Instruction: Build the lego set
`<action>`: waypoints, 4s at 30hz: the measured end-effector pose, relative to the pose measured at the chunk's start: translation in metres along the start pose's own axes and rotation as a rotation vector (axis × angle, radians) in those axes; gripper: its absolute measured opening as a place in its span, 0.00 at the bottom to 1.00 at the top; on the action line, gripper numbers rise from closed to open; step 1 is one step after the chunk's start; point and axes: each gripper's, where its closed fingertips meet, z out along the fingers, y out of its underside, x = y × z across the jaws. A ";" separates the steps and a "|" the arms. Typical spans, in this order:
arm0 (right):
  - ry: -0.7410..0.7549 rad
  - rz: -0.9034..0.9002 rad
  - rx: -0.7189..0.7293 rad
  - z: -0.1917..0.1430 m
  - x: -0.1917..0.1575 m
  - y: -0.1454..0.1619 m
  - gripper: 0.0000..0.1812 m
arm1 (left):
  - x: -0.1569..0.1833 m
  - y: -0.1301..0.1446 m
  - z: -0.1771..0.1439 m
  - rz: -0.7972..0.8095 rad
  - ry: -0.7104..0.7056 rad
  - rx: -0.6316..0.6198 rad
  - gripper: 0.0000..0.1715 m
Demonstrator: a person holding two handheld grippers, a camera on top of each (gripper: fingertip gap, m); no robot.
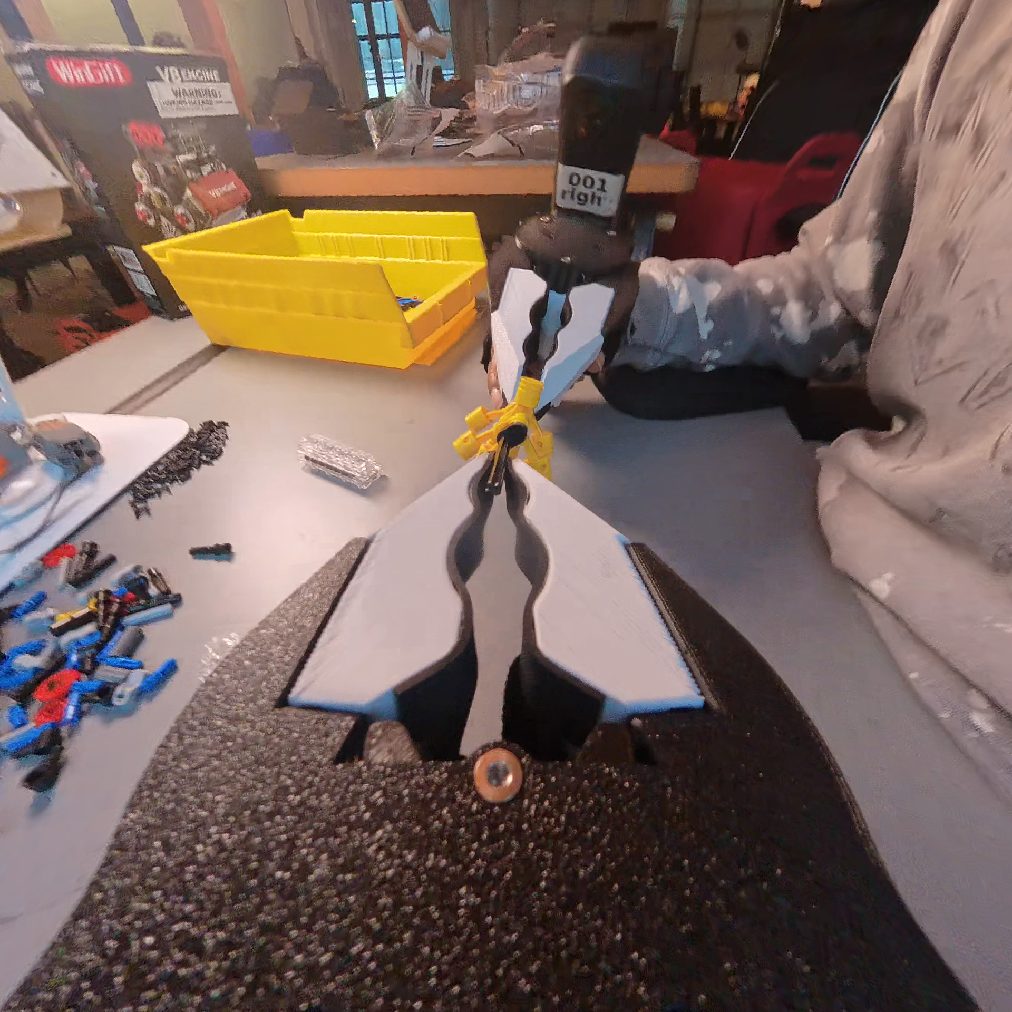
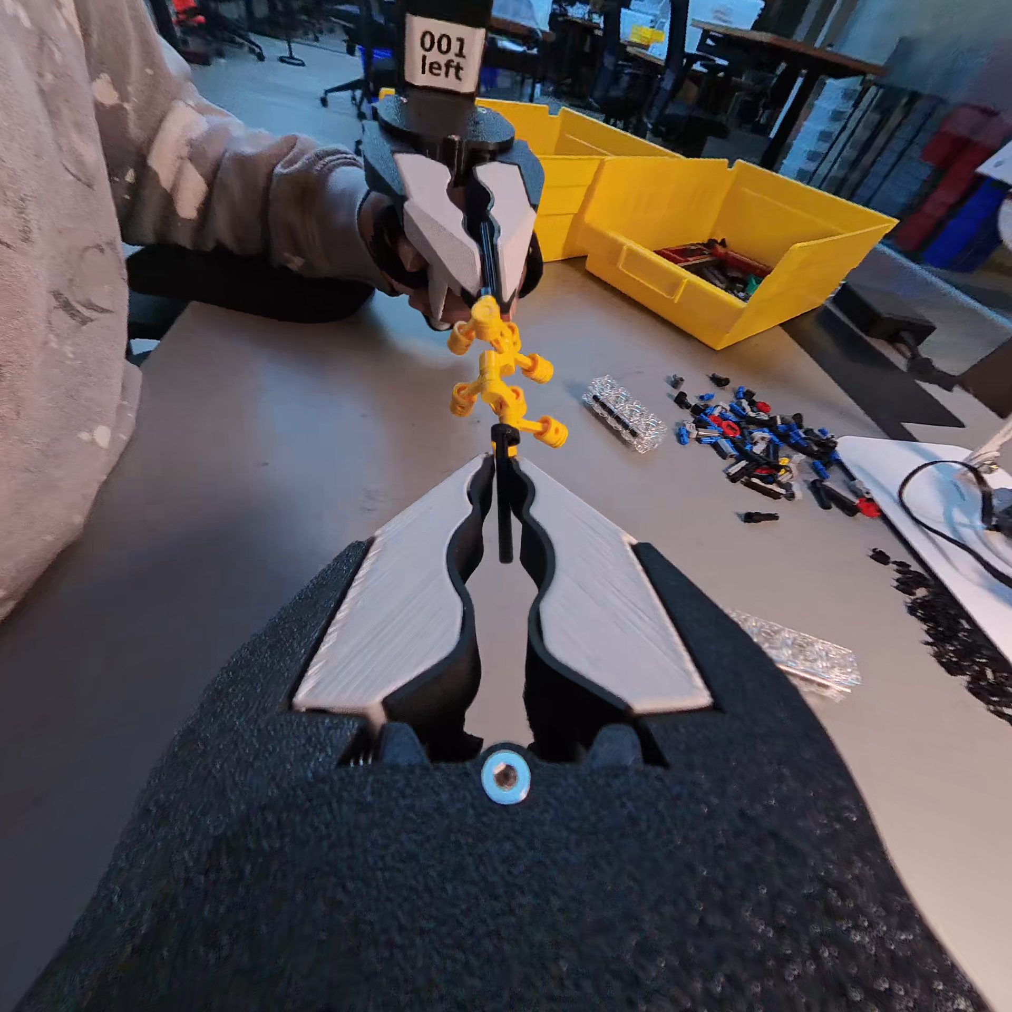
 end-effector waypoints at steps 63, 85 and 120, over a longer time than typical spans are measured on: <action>0.277 -0.467 -0.287 0.007 0.019 0.028 0.01 | -0.006 0.058 0.006 -0.046 -0.062 -0.295 0.00; 0.314 -0.502 -0.293 0.004 0.027 0.028 0.01 | -0.020 0.067 0.003 0.004 -0.148 -0.348 0.00; 0.353 -0.658 -0.432 0.007 0.029 0.047 0.01 | -0.009 0.057 0.002 0.027 -0.098 -0.315 0.02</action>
